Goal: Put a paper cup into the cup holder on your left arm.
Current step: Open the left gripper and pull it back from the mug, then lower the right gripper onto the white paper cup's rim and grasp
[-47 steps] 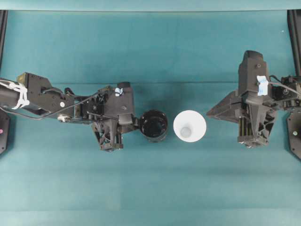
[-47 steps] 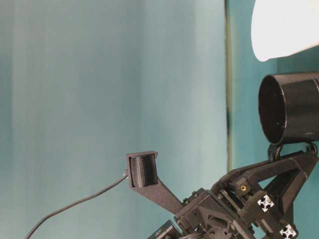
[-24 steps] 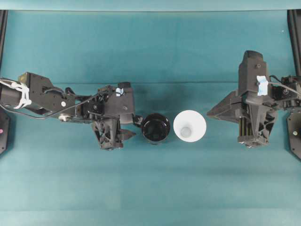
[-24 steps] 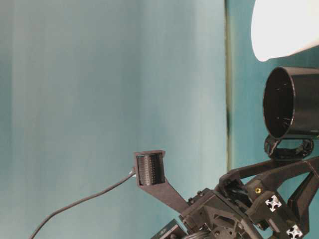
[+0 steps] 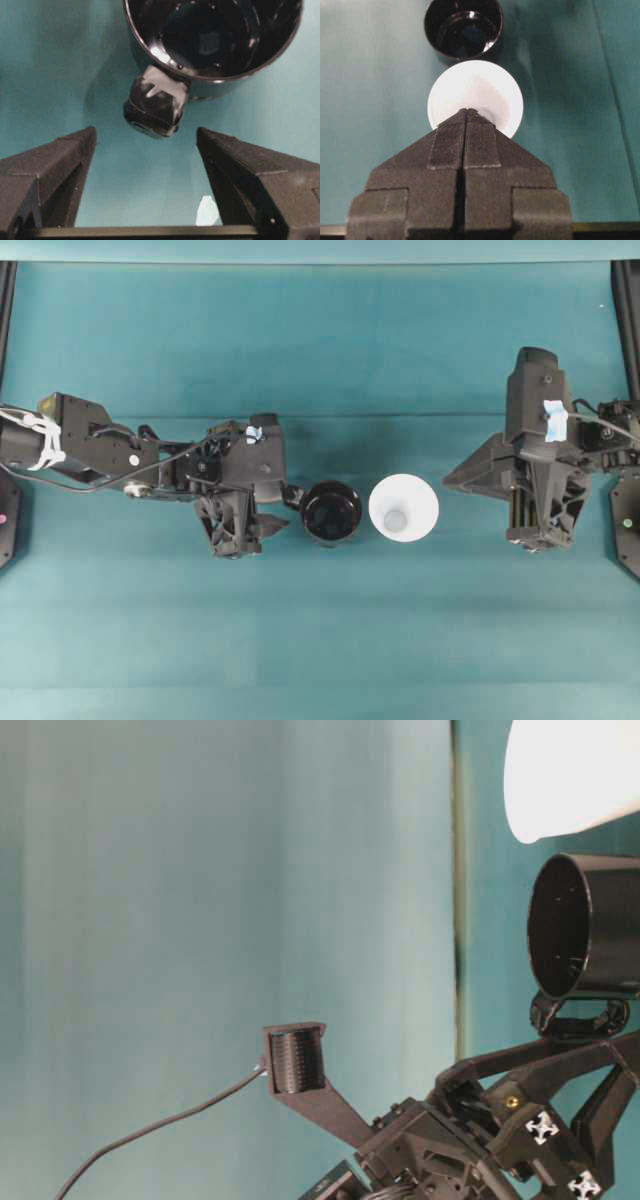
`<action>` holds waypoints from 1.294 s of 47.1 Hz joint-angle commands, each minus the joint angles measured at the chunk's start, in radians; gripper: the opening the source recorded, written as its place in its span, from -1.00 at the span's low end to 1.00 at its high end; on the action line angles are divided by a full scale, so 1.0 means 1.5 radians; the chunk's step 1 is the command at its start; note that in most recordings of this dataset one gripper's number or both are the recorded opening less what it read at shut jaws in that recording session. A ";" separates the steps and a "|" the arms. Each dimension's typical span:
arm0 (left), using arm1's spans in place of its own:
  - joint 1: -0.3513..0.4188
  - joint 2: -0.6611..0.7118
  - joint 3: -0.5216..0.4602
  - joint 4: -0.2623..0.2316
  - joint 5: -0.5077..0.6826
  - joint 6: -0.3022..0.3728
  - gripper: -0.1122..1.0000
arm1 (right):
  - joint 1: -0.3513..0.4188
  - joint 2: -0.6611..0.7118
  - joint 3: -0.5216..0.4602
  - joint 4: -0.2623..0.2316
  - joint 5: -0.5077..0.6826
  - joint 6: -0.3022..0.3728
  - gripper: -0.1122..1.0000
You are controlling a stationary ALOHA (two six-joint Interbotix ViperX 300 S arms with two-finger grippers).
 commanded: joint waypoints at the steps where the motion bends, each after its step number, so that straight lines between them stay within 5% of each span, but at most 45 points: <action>1: 0.000 -0.013 -0.005 0.000 -0.002 0.001 0.79 | -0.002 -0.001 -0.012 0.000 -0.002 0.006 -0.91; 28: 0.009 -0.127 0.045 0.000 0.066 0.016 0.79 | -0.011 0.065 -0.016 0.000 -0.005 0.004 -0.72; 35: 0.009 -0.172 0.076 0.001 0.085 0.015 0.79 | -0.025 0.090 -0.020 0.000 -0.004 0.007 -0.33; 47: 0.009 -0.202 0.089 0.001 0.114 0.015 0.79 | -0.051 0.140 -0.031 0.000 -0.011 0.006 0.86; 61: 0.009 -0.217 0.103 0.000 0.118 0.015 0.79 | -0.057 0.237 -0.050 0.000 -0.059 0.006 0.88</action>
